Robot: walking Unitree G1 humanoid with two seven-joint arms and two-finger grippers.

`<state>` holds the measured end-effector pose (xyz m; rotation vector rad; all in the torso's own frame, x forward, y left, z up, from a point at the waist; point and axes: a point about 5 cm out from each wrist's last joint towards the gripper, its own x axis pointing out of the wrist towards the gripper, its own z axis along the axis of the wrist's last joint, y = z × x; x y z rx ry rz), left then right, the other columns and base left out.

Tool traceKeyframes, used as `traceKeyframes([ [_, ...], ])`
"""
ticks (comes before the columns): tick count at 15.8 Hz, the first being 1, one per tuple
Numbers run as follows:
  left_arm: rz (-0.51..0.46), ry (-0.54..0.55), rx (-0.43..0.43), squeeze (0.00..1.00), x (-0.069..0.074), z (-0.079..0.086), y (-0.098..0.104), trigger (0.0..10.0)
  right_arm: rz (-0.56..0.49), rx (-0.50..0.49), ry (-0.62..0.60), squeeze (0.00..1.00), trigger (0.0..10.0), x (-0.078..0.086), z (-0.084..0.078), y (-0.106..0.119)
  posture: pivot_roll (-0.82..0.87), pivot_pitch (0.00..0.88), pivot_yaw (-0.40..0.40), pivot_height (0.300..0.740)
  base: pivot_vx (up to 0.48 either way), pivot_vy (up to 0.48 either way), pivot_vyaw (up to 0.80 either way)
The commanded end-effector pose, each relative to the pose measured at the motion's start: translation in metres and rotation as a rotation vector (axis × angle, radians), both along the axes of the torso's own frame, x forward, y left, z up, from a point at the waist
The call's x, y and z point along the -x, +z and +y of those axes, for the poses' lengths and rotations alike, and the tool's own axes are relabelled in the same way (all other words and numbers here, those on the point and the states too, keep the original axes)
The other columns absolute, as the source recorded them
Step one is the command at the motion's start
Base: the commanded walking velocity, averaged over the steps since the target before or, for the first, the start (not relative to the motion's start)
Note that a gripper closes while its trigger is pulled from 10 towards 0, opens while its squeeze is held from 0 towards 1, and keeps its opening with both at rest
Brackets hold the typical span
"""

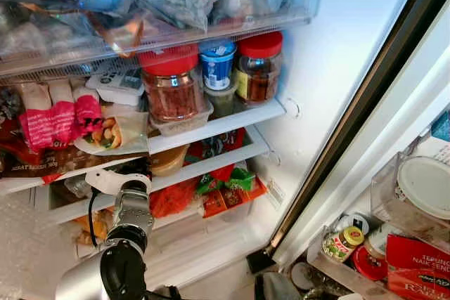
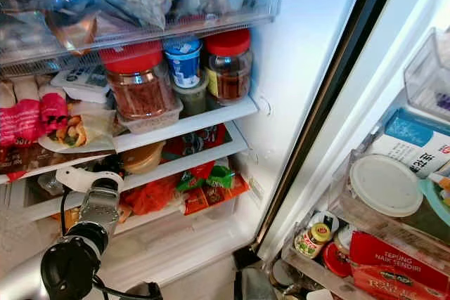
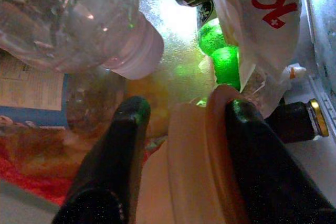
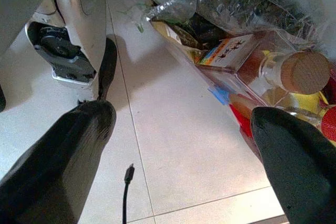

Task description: Restocking fridge

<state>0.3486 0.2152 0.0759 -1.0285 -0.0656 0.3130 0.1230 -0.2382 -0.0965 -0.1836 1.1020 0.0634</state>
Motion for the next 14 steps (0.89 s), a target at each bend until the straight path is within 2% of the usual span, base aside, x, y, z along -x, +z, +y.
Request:
traceKeyframes([
  [1, 0.035, -0.011, 0.024, 1.0, 0.002, -0.005, -0.007, 10.0, 0.005, 0.008, 0.002, 0.0, 10.0, 0.003, -0.004, 0.0, -0.3, 0.104, -0.057, 0.64, 0.0, 0.0, 0.0],
  [11, 0.031, -0.01, 0.032, 1.0, 0.002, -0.004, -0.007, 10.0, 0.005, 0.008, 0.002, 0.0, 10.0, 0.003, -0.004, 0.0, -0.3, 0.104, -0.057, 0.64, 0.0, 0.0, 0.0],
  [12, -0.033, -0.024, 0.012, 1.0, 0.0, -0.002, 0.0, 10.0, -0.001, 0.003, -0.004, 0.0, 10.0, 0.001, -0.002, 0.0, -0.28, 0.068, -0.024, 0.64, 0.0, 0.0, 0.0],
  [13, -0.162, -0.086, -0.036, 1.0, -0.002, 0.0, 0.013, 10.0, -0.012, -0.006, -0.012, 0.0, 10.0, -0.003, 0.003, 0.0, -0.25, 0.044, -0.007, 0.64, 0.0, 0.0, 0.0],
  [14, -0.196, -0.107, -0.049, 1.0, -0.001, -0.001, 0.015, 10.0, -0.015, -0.009, -0.013, 0.0, 10.0, -0.005, 0.004, 0.0, -0.25, 0.044, -0.007, 0.64, 0.0, 0.0, 0.0],
])
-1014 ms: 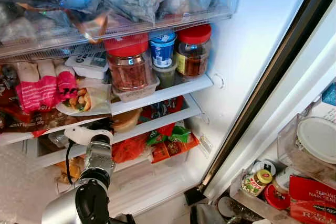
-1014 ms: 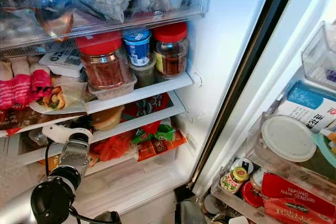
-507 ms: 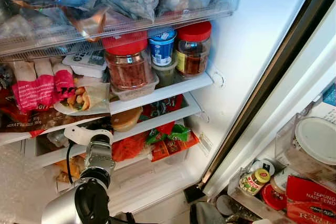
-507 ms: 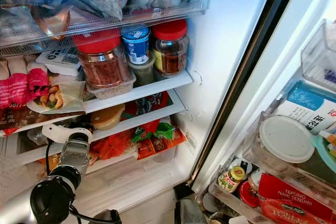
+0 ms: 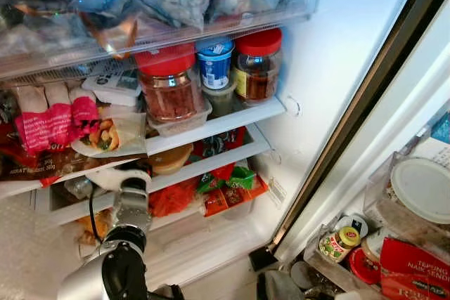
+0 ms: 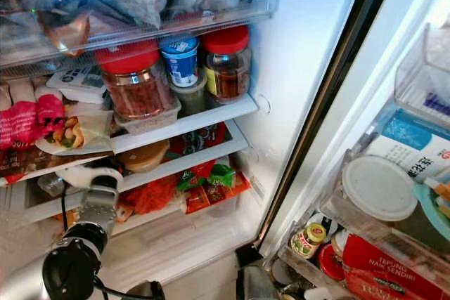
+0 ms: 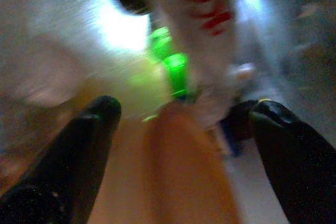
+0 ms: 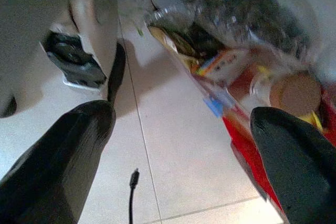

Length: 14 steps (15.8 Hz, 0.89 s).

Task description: Restocking fridge

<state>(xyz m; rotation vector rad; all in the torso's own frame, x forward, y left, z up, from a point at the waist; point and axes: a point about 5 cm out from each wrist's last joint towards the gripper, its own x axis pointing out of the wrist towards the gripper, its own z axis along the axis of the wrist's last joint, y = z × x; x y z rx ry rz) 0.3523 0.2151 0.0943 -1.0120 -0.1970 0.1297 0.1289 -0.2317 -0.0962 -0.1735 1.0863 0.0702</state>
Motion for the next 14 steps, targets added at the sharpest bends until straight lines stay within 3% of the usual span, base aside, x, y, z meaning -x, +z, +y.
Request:
traceKeyframes([
  [1, -0.015, -0.028, -0.012, 1.0, 0.003, -0.002, -0.003, 10.0, -0.002, 0.003, -0.014, 0.0, 10.0, 0.001, -0.002, 0.0, -0.25, 0.041, -0.005, 0.64, 0.0, 0.0, 0.0],
  [4, -0.013, -0.059, -0.036, 1.0, 0.01, -0.007, -0.009, 10.0, -0.005, 0.001, -0.013, 0.0, 10.0, -0.002, 0.0, 0.0, -0.23, 0.025, 0.007, 0.64, 0.0, 0.0, 0.0],
  [5, 0.003, -0.061, -0.043, 0.0, 0.016, -0.008, -0.015, 10.0, -0.005, -0.001, -0.012, 0.0, 10.0, -0.002, 0.001, 0.0, -0.23, 0.02, 0.015, 0.64, 0.0, 0.0, 0.0],
  [7, 0.026, -0.076, -0.061, 0.0, 0.028, -0.009, -0.027, 10.0, -0.004, -0.005, -0.01, 0.0, 10.0, -0.003, 0.003, 0.0, -0.22, 0.009, 0.024, 0.64, 0.0, 0.0, 0.0],
  [11, 0.017, -0.097, -0.082, 0.0, 0.042, -0.006, -0.03, 10.0, -0.003, -0.008, -0.007, 0.0, 10.0, -0.002, 0.005, -0.001, -0.21, 0.0, 0.028, 0.64, 0.0, 0.0, 0.0],
  [12, 0.035, -0.123, -0.186, 0.0, 0.047, -0.009, -0.032, 10.0, -0.002, -0.009, -0.007, 0.0, 10.0, -0.002, 0.005, -0.001, -0.21, 0.0, 0.029, 0.64, 0.0, 0.0, 0.0],
  [14, 0.058, -0.142, -0.289, 0.0, 0.055, -0.013, -0.035, 10.0, -0.001, -0.01, -0.008, 0.0, 10.0, -0.002, 0.005, -0.001, -0.2, 0.0, 0.034, 0.64, 0.0, 0.0, 0.0],
])
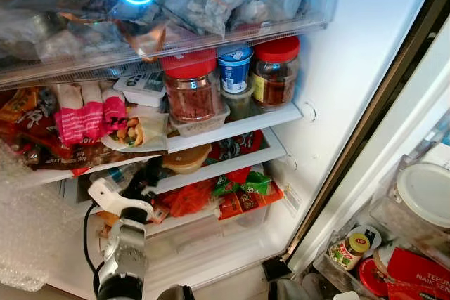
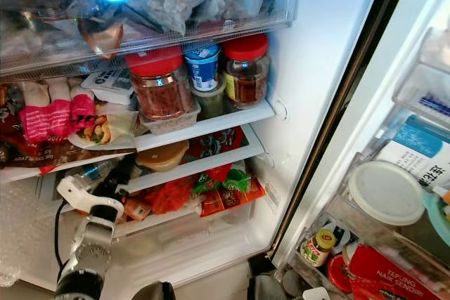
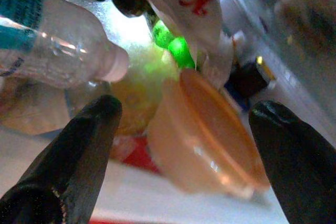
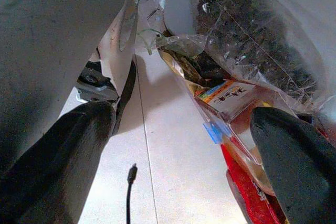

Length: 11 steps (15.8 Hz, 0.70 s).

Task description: Restocking fridge

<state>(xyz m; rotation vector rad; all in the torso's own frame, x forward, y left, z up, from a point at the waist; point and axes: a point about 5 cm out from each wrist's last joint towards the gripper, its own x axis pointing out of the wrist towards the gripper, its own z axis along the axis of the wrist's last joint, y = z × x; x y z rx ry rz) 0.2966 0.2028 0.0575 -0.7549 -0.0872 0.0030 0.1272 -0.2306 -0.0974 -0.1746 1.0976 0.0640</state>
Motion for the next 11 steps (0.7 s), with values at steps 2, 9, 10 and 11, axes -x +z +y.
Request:
traceKeyframes([
  [2, 0.015, -0.003, -0.1, 0.0, 0.011, -0.002, -0.001, 10.0, -0.012, -0.015, -0.008, 0.0, 10.0, -0.003, 0.005, 0.0, -0.2, 0.0, 0.036, 0.64, 0.0, 0.0, 0.0],
  [9, 0.056, 0.043, -0.695, 0.0, 0.022, 0.003, 0.004, 10.0, -0.012, -0.016, -0.011, 0.0, 10.0, -0.004, 0.005, 0.0, -0.18, 0.0, 0.039, 0.64, 0.0, 0.0, 0.0],
  [10, 0.062, 0.04, -0.736, 0.0, 0.021, 0.002, 0.005, 10.0, -0.015, -0.017, -0.02, 0.0, 10.0, -0.004, 0.006, 0.0, -0.19, 0.0, 0.044, 0.64, -0.244, 0.0, 0.0],
  [11, 0.06, 0.018, -0.771, 0.0, 0.022, -0.001, 0.004, 10.0, -0.016, -0.018, -0.022, 0.0, 10.0, -0.004, 0.006, 0.0, -0.19, 0.0, 0.044, 0.64, -0.251, 0.0, 0.0],
])
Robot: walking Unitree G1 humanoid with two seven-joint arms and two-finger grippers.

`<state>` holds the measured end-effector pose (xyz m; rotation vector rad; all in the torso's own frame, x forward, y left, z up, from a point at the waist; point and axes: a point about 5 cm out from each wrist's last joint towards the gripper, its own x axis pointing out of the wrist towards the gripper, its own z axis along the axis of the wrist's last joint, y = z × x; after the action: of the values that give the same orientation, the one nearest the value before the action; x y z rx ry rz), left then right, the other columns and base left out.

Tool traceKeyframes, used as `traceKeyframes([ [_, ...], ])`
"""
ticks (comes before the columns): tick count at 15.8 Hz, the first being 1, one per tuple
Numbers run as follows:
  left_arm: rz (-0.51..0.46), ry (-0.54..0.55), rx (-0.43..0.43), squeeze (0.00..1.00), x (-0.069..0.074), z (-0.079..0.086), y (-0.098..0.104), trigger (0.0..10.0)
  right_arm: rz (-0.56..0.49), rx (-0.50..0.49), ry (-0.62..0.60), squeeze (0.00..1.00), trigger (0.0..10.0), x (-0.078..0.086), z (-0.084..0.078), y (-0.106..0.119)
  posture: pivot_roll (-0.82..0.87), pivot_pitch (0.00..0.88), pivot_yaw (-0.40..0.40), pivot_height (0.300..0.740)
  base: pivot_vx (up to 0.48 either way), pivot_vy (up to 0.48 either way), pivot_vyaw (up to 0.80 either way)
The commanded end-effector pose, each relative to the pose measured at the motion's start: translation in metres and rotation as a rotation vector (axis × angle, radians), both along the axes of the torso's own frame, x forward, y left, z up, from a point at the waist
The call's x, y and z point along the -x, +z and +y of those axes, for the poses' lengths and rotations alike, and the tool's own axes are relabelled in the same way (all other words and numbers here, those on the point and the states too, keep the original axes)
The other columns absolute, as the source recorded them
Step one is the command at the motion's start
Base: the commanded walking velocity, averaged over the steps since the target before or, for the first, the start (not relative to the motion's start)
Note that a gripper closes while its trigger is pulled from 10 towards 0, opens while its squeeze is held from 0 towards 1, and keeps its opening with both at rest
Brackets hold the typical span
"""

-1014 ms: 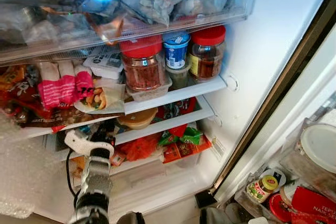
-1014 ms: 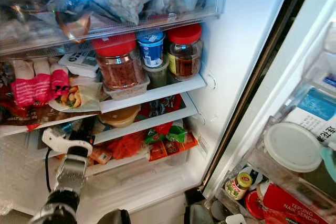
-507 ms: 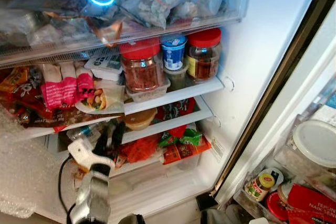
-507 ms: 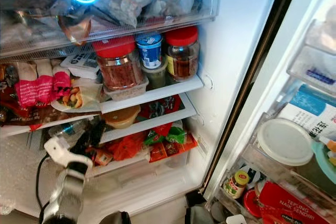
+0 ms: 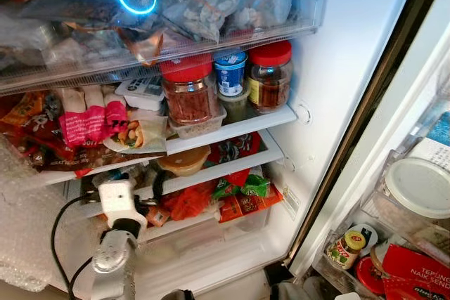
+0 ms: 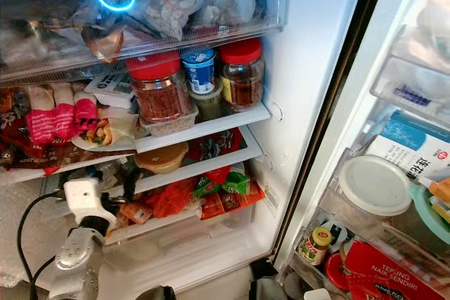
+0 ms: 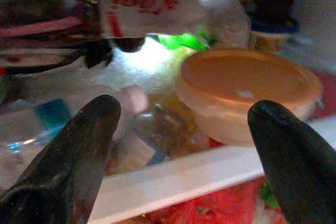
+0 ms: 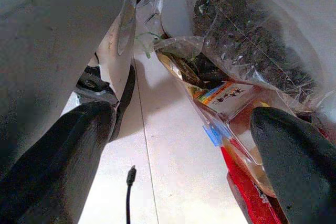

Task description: Restocking fridge

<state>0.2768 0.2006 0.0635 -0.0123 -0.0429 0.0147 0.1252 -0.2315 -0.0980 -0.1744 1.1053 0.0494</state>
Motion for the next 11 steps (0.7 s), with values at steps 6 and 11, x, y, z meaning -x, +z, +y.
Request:
traceKeyframes([
  [6, 0.022, -0.027, -0.113, 0.0, 0.0046, -0.0079, -0.008, 10.0, -0.022, -0.029, -0.019, 0.0, 10.0, -0.0063, 0.0073, 0.0005, -0.19, 0.0, 0.046, 0.64, -0.268, 0.0, 0.0],
  [11, 0.039, -0.027, -0.118, 0.0, 0.0056, -0.0099, -0.0121, 10.0, -0.024, -0.031, -0.022, 0.0, 10.0, -0.0068, 0.0074, 0.0006, -0.19, 0.0, 0.049, 0.64, -0.279, 0.0, 0.0],
])
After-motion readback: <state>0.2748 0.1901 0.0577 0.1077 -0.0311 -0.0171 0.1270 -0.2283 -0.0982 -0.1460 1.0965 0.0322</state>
